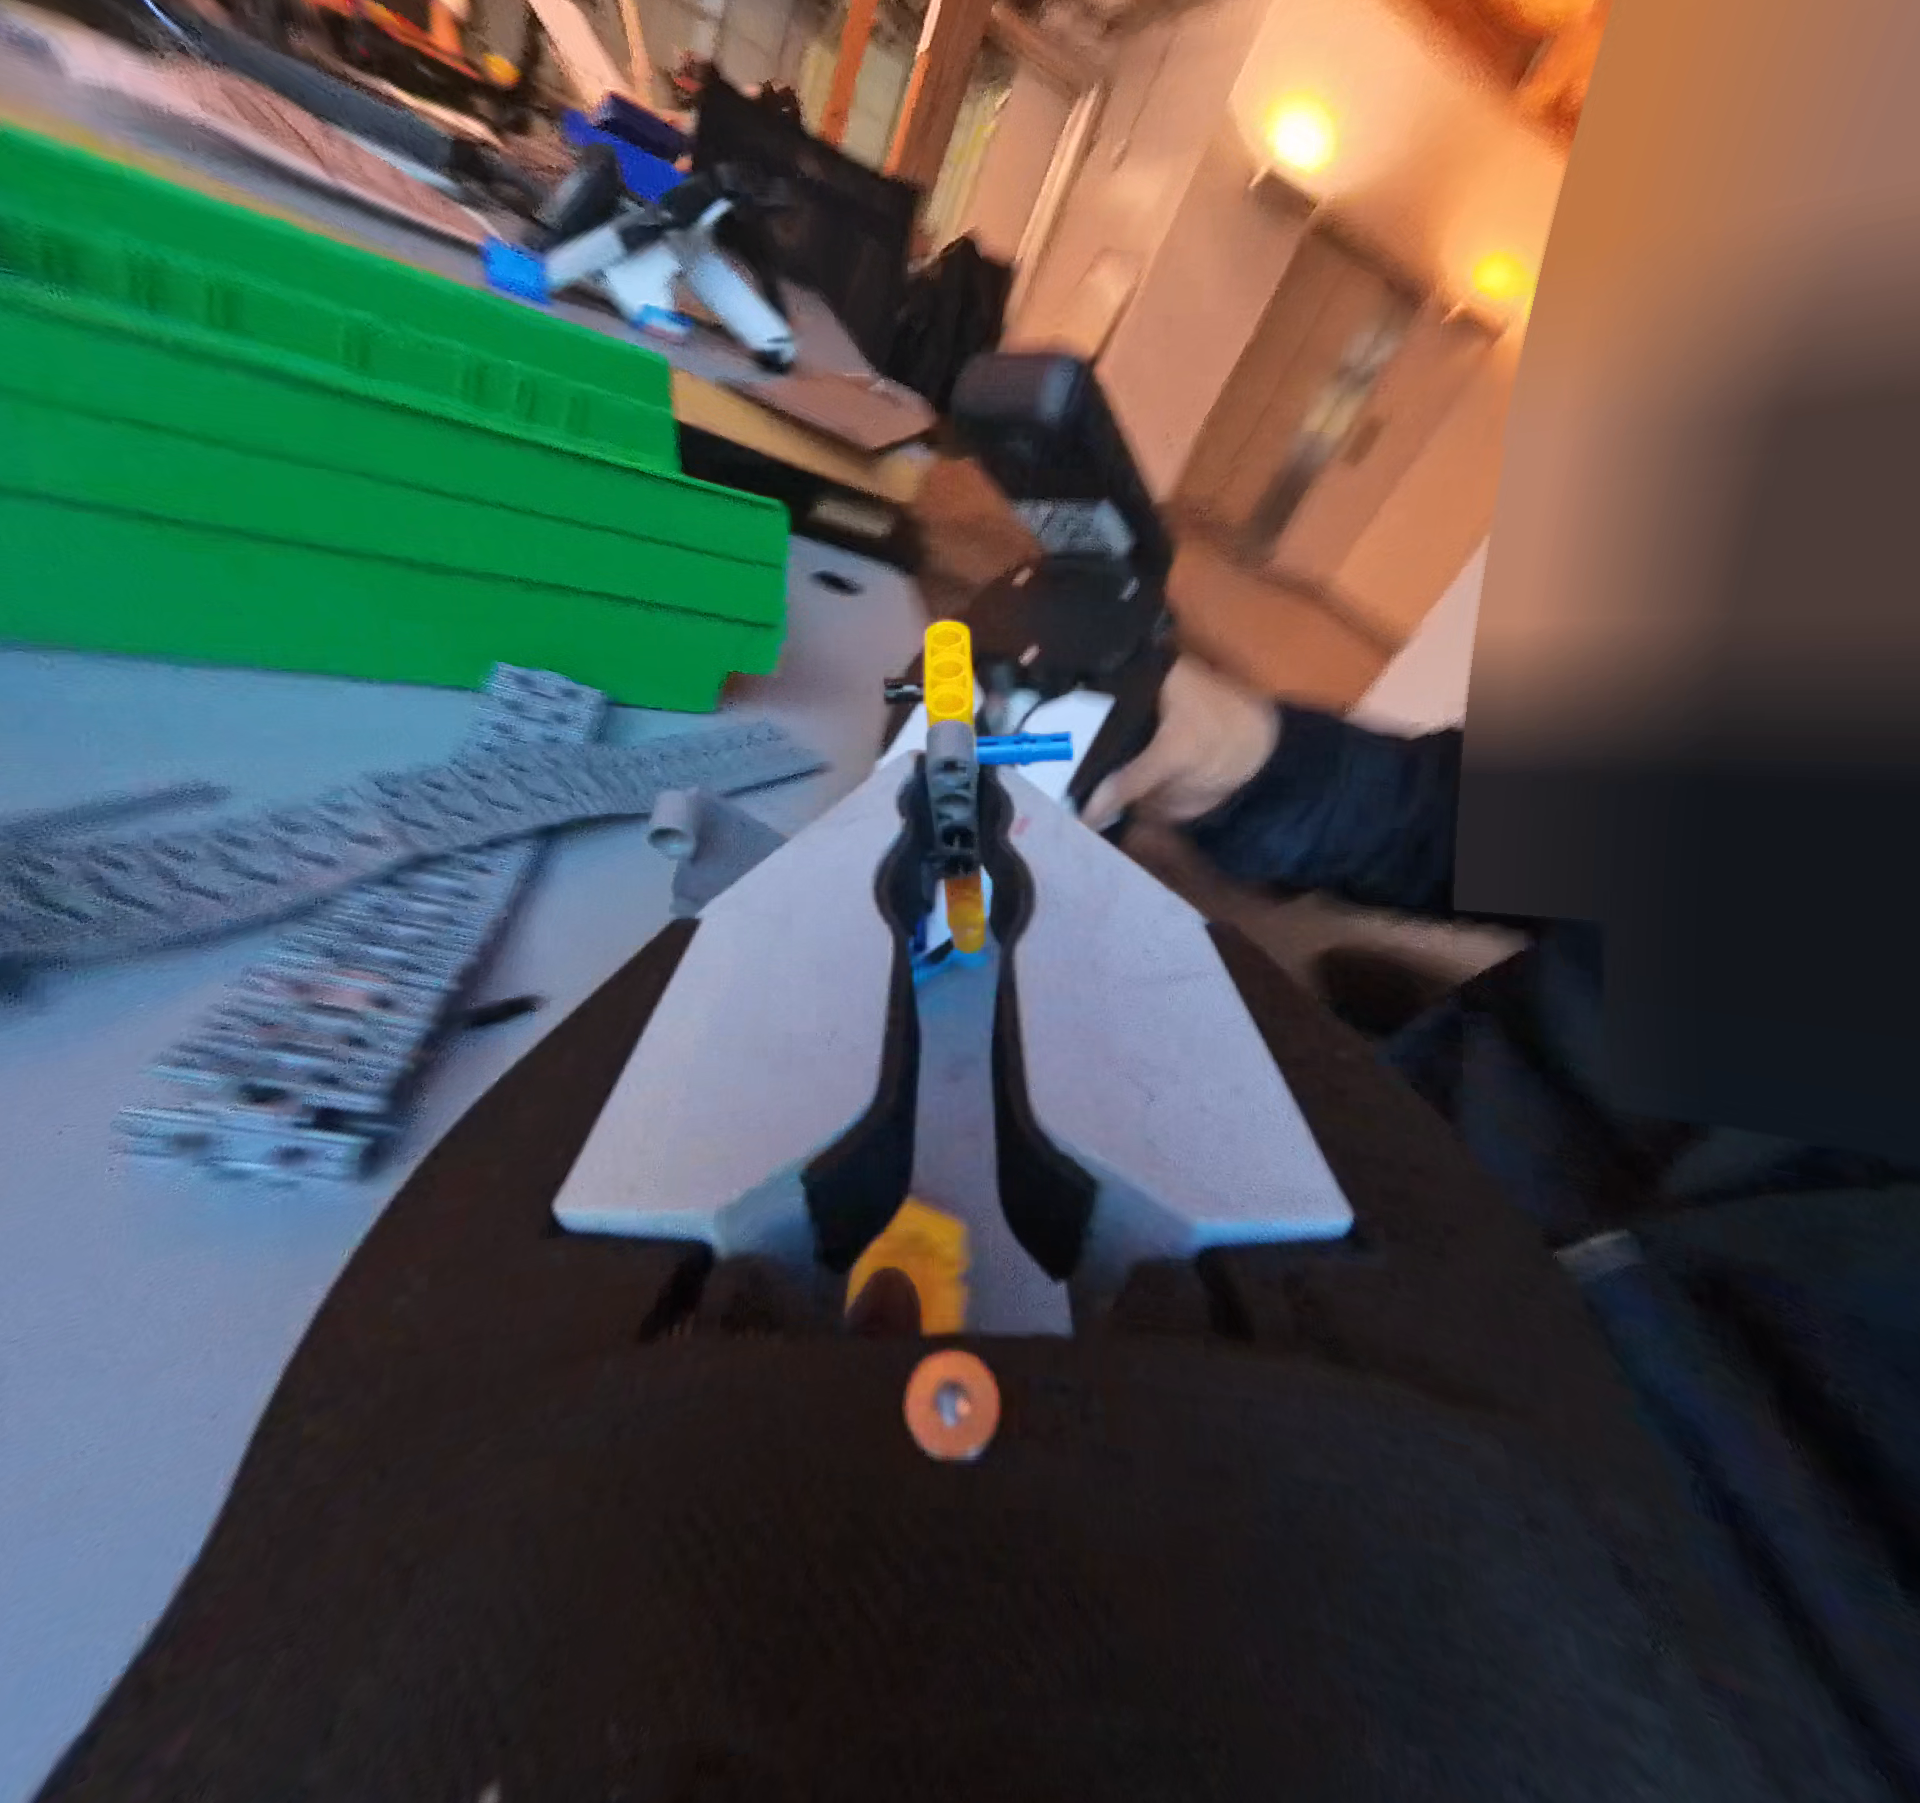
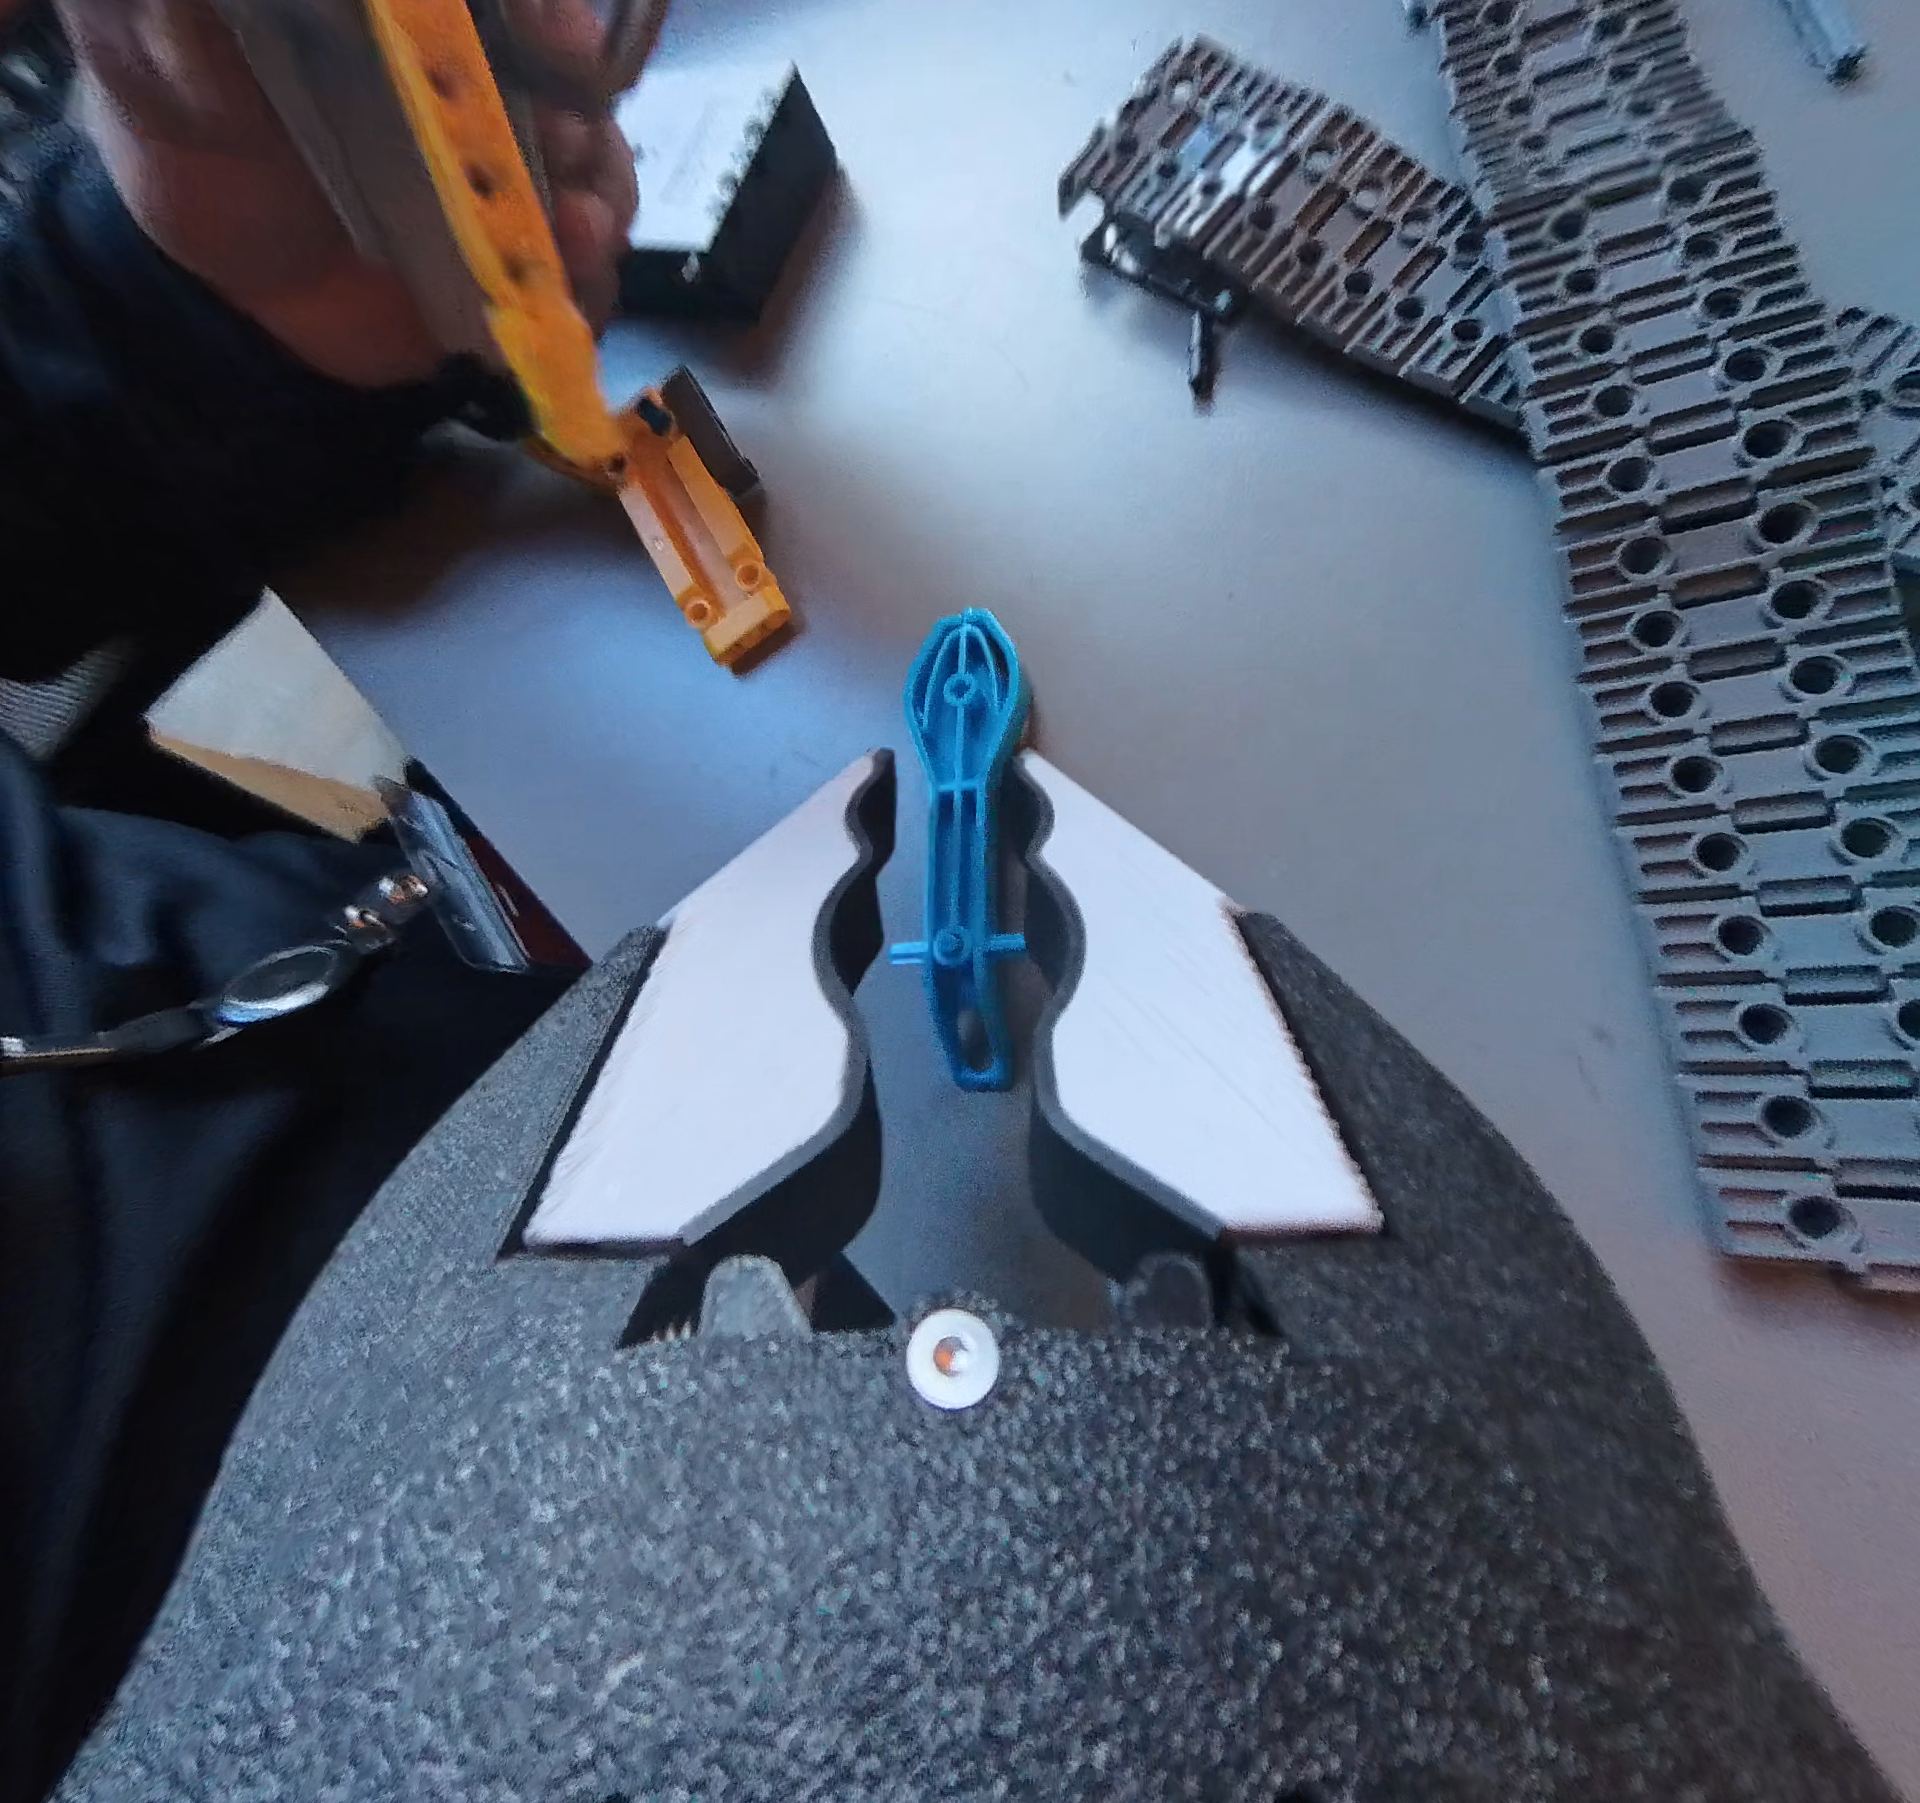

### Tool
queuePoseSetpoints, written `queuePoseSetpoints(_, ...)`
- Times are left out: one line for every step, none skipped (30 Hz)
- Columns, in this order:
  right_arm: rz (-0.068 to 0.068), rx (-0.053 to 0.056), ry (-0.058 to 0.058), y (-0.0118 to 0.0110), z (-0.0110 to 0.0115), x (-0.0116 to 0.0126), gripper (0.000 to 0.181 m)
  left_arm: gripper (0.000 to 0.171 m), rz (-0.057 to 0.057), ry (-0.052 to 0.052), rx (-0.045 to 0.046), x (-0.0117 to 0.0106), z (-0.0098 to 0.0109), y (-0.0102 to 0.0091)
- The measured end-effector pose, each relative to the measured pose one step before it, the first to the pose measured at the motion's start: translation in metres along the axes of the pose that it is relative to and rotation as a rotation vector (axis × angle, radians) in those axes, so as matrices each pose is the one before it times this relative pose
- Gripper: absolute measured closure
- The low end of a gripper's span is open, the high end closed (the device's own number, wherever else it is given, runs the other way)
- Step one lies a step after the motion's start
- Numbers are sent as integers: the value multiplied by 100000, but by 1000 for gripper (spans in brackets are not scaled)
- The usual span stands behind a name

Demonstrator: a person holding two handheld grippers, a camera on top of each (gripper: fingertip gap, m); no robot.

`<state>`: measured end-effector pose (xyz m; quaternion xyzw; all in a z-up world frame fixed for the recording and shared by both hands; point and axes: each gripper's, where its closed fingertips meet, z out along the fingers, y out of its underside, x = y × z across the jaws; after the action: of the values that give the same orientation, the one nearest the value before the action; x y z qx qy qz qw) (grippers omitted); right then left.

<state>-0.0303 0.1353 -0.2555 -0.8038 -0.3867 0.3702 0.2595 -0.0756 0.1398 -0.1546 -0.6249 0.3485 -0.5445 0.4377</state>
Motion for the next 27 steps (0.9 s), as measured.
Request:
queuePoseSetpoints(2265,4836,-2328,-818,-591,-31,162,166,16047,-7046,-4754,-114,105,428)
queuePoseSetpoints(2508,5868,-3597,-1032,-643,-214,161,166,18795,-8153,-5248,-106,123,445)
queuePoseSetpoints(3164,6414,-5648,-1179,-628,-519,157,166,21660,-7870,-5783,89,179,526)
queuePoseSetpoints(3884,6567,-7318,-1239,-501,-767,155,166,22161,-5496,-5103,500,259,432)
queuePoseSetpoints(4002,5993,-8156,-1131,-316,-936,153,166,18537,-4632,-3296,561,274,82)
queuePoseSetpoints(3589,4306,-7663,-850,-81,-938,151,166,12492,-3699,-1444,433,280,-202)
queuePoseSetpoints(2548,2045,-5504,-444,155,-690,151,165,6157,-1021,-736,485,262,-241)
queuePoseSetpoints(759,-162,-2432,-24,314,-290,153,165,2374,-499,-1012,268,209,-108)
queuePoseSetpoints(-812,-1908,200,308,387,81,157,165,2166,-1151,-1409,1,150,65)
queuePoseSetpoints(-1165,-2490,1152,431,386,219,161,165,2442,-696,-2109,-16,104,271)
queuePoseSetpoints(-196,-1781,351,352,361,129,164,166,2127,-836,-2256,-30,48,355)
queuePoseSetpoints(1179,-277,-1757,107,276,-124,164,166,1627,-201,-1660,64,16,289)
queuePoseSetpoints(1992,814,-3585,-75,164,-332,164,166,458,364,-866,137,3,156)
queuePoseSetpoints(1888,477,-3078,-48,80,-239,168,166,-558,393,-215,103,18,57)
queuePoseSetpoints(826,38,-937,-7,35,72,174,165,-164,237,-590,48,33,79)
queuePoseSetpoints(-184,-143,564,7,9,226,176,165,671,-68,-491,21,46,45)
queuePoseSetpoints(-288,-942,385,127,34,151,178,166,116,426,-359,74,40,40)
queuePoseSetpoints(-29,-1457,34,186,46,61,179,165,-607,537,-654,89,72,131)
queuePoseSetpoints(-266,-1579,294,195,96,57,180,165,-237,158,-227,41,55,85)
queuePoseSetpoints(-518,-1479,351,171,111,47,177,165,-70,794,-471,123,60,100)
queuePoseSetpoints(-423,-1020,610,68,88,104,176,165,-12,429,-518,98,67,110)
queuePoseSetpoints(-444,-953,956,47,61,211,176,165,205,159,-200,50,47,63)
queuePoseSetpoints(-385,-1073,488,68,64,161,178,165,168,506,-161,113,36,29)
queuePoseSetpoints(-291,-888,-169,62,121,47,178,165,190,79,-381,53,29,53)
queuePoseSetpoints(-480,-1179,-383,142,187,-15,178,165,181,446,365,111,8,-57)
queuePoseSetpoints(-972,-1758,278,243,199,49,179,166,-186,1327,-285,261,37,45)
queuePoseSetpoints(-1702,-1831,1559,238,116,217,180,166,-379,1074,-1172,232,92,239)
